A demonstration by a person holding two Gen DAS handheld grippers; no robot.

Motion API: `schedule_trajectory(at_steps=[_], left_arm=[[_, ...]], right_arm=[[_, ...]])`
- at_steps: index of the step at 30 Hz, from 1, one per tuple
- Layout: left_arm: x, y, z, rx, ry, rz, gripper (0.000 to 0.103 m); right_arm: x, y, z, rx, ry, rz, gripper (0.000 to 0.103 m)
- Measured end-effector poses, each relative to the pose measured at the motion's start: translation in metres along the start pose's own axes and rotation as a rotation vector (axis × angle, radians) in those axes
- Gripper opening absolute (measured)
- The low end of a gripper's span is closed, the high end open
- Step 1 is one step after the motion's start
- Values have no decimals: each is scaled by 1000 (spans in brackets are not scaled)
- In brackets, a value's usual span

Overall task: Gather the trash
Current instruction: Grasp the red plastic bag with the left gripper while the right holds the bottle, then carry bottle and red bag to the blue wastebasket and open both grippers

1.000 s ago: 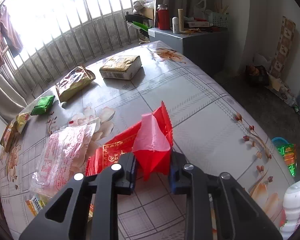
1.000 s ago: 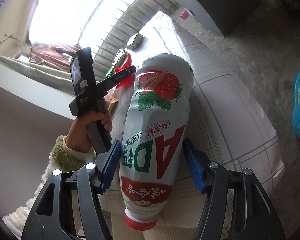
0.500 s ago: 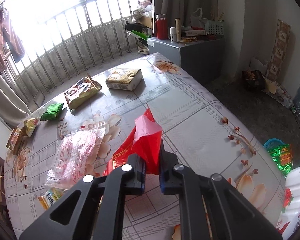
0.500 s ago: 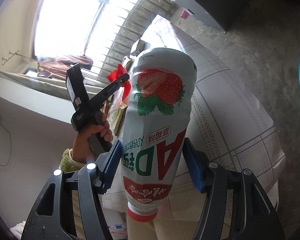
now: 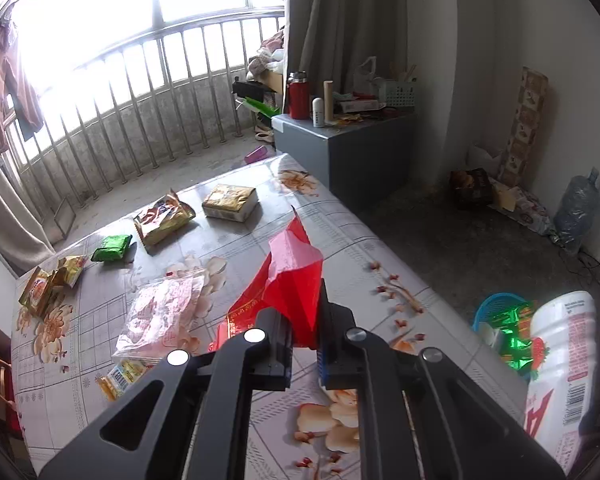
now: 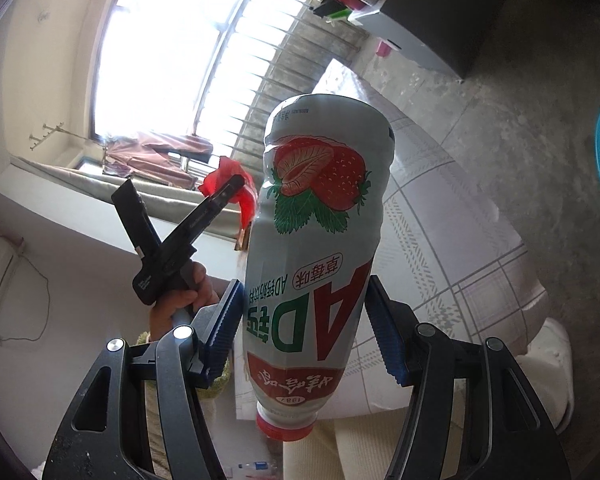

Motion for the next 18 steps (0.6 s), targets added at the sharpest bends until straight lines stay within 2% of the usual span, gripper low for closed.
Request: schedule_trajectory(at_steps=[5, 10, 13, 18], left_arm=[[46, 3, 26, 20, -92, -35, 9], [112, 3, 37, 4, -219, -66, 8], [160, -1, 34, -26, -295, -98, 8], [245, -15, 16, -117, -423, -143, 9]], right_arm=[[6, 0, 16, 43, 32, -17, 58], [25, 1, 36, 91, 46, -53, 58], [46, 2, 56, 136, 21, -90, 58], [112, 4, 104, 236, -81, -200, 58]])
Point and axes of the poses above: each gripper's, at about its wrist camera, not at the fingertips, and z roughly against the way its jaws point, x to its right, y to its top, the point moved 6 cm from there along -z, roughly the way its jaws point, and after that the axes turned 7 degrees about z, right-handed, at the moved point
